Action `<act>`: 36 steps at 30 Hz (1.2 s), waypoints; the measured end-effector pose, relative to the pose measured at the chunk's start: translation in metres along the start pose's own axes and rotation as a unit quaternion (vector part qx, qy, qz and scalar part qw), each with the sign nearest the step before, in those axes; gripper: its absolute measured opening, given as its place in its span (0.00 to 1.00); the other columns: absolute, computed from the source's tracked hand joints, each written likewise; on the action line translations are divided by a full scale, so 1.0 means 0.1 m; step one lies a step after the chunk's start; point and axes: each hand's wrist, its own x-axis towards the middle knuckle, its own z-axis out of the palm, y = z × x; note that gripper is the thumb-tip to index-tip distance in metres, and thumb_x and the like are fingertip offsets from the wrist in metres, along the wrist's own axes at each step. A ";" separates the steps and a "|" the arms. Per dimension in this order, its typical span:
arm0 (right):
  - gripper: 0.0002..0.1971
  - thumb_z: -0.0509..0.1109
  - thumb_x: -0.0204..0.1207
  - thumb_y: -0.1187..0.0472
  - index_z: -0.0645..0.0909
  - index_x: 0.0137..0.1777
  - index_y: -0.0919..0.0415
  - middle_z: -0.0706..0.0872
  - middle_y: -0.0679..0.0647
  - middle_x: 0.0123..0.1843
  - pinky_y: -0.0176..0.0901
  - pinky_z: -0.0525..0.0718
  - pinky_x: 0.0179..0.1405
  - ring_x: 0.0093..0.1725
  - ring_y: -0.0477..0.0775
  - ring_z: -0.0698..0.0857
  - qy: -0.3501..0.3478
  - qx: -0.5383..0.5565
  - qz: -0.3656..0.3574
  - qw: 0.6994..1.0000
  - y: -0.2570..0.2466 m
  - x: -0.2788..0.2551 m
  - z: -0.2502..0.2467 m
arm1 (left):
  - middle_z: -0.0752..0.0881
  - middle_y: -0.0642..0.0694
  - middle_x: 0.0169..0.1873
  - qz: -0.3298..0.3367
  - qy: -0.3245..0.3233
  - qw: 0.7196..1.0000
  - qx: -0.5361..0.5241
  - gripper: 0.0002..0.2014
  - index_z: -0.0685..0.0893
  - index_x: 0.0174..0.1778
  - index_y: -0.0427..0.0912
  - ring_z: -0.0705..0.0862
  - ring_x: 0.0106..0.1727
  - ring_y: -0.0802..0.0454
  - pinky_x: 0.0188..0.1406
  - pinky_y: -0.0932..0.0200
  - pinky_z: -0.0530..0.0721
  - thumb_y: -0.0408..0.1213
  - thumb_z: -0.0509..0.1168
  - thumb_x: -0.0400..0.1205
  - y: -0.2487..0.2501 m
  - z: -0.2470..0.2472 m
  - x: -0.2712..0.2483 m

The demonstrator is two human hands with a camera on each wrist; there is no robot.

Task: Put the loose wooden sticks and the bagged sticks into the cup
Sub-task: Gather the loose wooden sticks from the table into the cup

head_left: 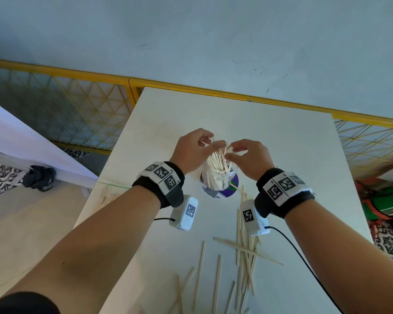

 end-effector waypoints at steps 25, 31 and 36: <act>0.28 0.69 0.76 0.53 0.68 0.76 0.54 0.68 0.56 0.71 0.47 0.72 0.69 0.69 0.58 0.71 -0.175 -0.158 0.032 0.971 1.00 -1.87 0.78 | 0.71 0.43 0.58 -0.046 -0.236 0.959 0.151 0.24 0.73 0.81 0.48 0.75 0.58 0.45 0.58 0.61 0.71 0.34 0.60 0.87 -0.83 0.39 -2.29; 0.32 0.75 0.70 0.48 0.71 0.73 0.51 0.73 0.48 0.66 0.44 0.75 0.66 0.66 0.51 0.72 -0.186 -0.122 -0.032 0.974 1.00 -2.08 0.65 | 0.77 0.48 0.56 -0.020 -0.193 0.978 0.071 0.18 0.82 0.69 0.43 0.76 0.52 0.57 0.52 0.68 0.73 0.40 0.70 0.83 -0.82 0.17 -2.51; 0.42 0.79 0.54 0.34 0.71 0.69 0.44 0.70 0.39 0.66 0.39 0.73 0.68 0.64 0.42 0.71 -0.332 -0.184 -0.109 0.919 1.06 -2.42 0.48 | 0.72 0.58 0.60 0.004 -0.338 0.927 0.160 0.42 0.75 0.69 0.54 0.71 0.56 0.67 0.56 0.76 0.72 0.60 0.82 0.60 -1.06 -0.27 -2.89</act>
